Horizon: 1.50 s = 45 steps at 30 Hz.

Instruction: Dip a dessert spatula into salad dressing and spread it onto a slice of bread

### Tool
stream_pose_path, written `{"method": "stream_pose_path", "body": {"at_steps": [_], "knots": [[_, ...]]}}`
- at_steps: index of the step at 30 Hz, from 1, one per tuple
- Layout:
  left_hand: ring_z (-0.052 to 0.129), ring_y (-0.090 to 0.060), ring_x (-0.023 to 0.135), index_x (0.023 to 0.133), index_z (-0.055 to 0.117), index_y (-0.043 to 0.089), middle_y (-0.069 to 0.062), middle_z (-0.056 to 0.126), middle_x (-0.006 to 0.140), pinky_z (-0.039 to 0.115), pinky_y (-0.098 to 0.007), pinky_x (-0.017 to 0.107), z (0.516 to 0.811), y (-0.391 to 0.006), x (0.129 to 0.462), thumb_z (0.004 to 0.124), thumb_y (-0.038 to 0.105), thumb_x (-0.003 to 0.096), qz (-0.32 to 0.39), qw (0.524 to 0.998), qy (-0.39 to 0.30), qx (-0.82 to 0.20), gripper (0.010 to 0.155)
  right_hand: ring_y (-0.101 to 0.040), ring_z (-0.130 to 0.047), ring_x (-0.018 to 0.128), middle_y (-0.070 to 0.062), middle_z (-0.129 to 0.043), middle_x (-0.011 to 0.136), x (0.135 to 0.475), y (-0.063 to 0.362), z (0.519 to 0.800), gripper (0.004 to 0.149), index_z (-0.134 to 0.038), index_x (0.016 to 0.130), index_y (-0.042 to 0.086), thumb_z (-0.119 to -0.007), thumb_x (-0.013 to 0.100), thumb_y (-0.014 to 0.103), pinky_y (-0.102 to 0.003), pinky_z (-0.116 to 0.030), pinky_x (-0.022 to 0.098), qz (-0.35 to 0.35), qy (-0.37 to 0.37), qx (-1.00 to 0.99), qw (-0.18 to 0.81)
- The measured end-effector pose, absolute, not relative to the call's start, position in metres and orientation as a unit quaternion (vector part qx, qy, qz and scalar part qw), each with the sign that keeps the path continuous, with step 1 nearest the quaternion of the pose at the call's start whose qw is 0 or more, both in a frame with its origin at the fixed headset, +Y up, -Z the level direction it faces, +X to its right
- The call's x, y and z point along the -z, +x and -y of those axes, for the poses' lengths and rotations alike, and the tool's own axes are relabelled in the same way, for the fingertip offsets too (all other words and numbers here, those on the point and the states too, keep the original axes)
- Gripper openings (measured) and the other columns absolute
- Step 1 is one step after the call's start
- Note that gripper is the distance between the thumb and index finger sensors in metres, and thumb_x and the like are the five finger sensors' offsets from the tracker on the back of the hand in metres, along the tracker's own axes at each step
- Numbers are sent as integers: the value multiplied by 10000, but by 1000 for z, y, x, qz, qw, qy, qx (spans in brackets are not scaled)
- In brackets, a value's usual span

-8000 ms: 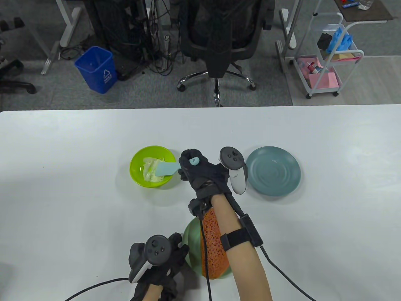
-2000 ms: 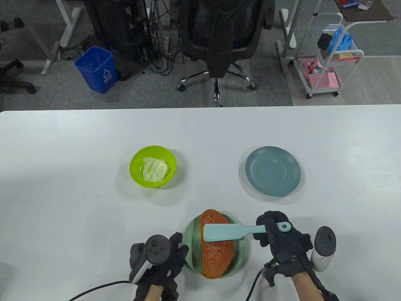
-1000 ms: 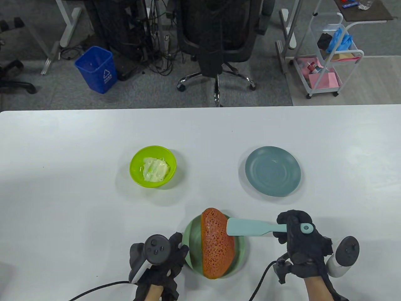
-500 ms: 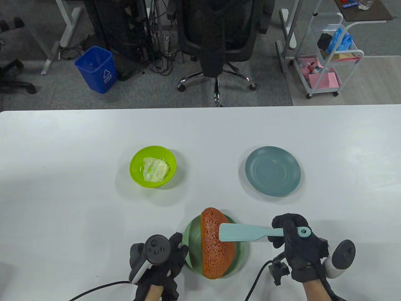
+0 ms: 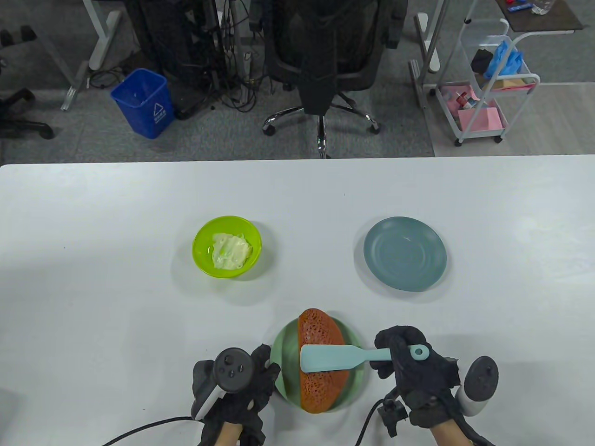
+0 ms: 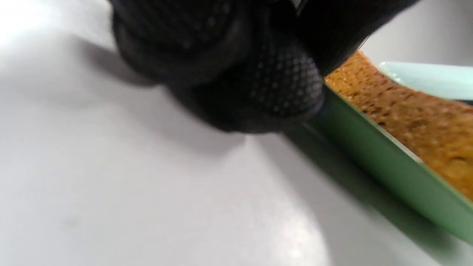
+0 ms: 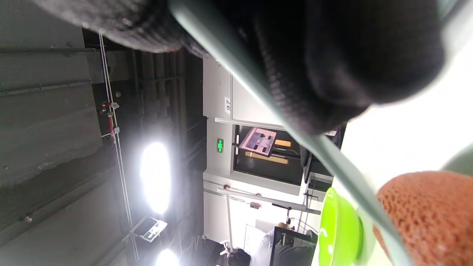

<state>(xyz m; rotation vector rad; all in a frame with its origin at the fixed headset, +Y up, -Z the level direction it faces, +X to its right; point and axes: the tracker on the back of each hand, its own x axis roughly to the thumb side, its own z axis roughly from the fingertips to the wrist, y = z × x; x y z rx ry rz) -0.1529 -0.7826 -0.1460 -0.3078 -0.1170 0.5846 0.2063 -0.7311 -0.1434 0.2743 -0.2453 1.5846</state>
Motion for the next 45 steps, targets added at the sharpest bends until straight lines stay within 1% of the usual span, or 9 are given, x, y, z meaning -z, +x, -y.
{"method": "stream_pose_path", "body": {"at_steps": [5,9,20,29,35,41,44,45], "knots": [[1106,-69,283,1047,720,51,58,1027,577,968,-229,221,783,-153,146,799,411,616,58,944,-152,-288,567,-463,-984,390,-221,-793,760,142,208,729,365,-715,822,98,-745,594,380,-441,-880,215,116,105,-729,667],[1105,-70,285,1049,716,49,56,1026,579,968,-232,221,783,-153,146,799,409,617,58,943,-154,-290,569,-445,-978,378,-212,-800,755,140,209,724,362,-717,820,99,-737,596,383,-432,-856,197,131,99,-746,646],[1106,-72,291,1049,718,54,56,1026,585,968,-234,227,783,-154,146,800,409,616,57,940,-157,-297,566,-427,-962,311,-198,-815,729,141,231,720,349,-728,801,94,-727,595,377,-407,-833,153,158,60,-740,651],[1105,-71,292,1049,718,59,56,1025,586,968,-233,227,783,-154,147,797,410,618,57,940,-157,-296,562,-440,-946,298,-195,-816,718,145,257,721,347,-729,797,85,-726,598,369,-416,-827,147,167,29,-718,675],[1104,-69,292,1051,715,56,59,1024,586,966,-234,229,783,-154,147,791,411,619,57,941,-156,-295,565,-445,-941,294,-193,-815,717,144,264,720,346,-729,798,84,-728,600,367,-418,-824,144,172,22,-716,676],[1103,-69,294,1052,714,56,59,1024,587,966,-233,229,783,-154,146,791,413,619,57,941,-156,-294,567,-424,-958,280,-180,-828,706,145,262,722,345,-741,789,102,-730,593,386,-402,-841,132,179,33,-701,690],[1103,-68,294,1052,714,53,58,1023,587,966,-234,229,783,-154,146,790,414,619,57,941,-156,-294,569,-400,-988,276,-181,-837,699,150,260,726,351,-745,788,106,-731,593,398,-378,-877,124,162,81,-670,720],[1103,-69,294,1052,714,55,59,1023,587,966,-234,229,783,-154,146,790,414,619,57,941,-156,-294,568,-394,-996,271,-183,-841,695,151,259,727,352,-748,786,106,-733,593,400,-371,-885,121,159,87,-664,725]]}}
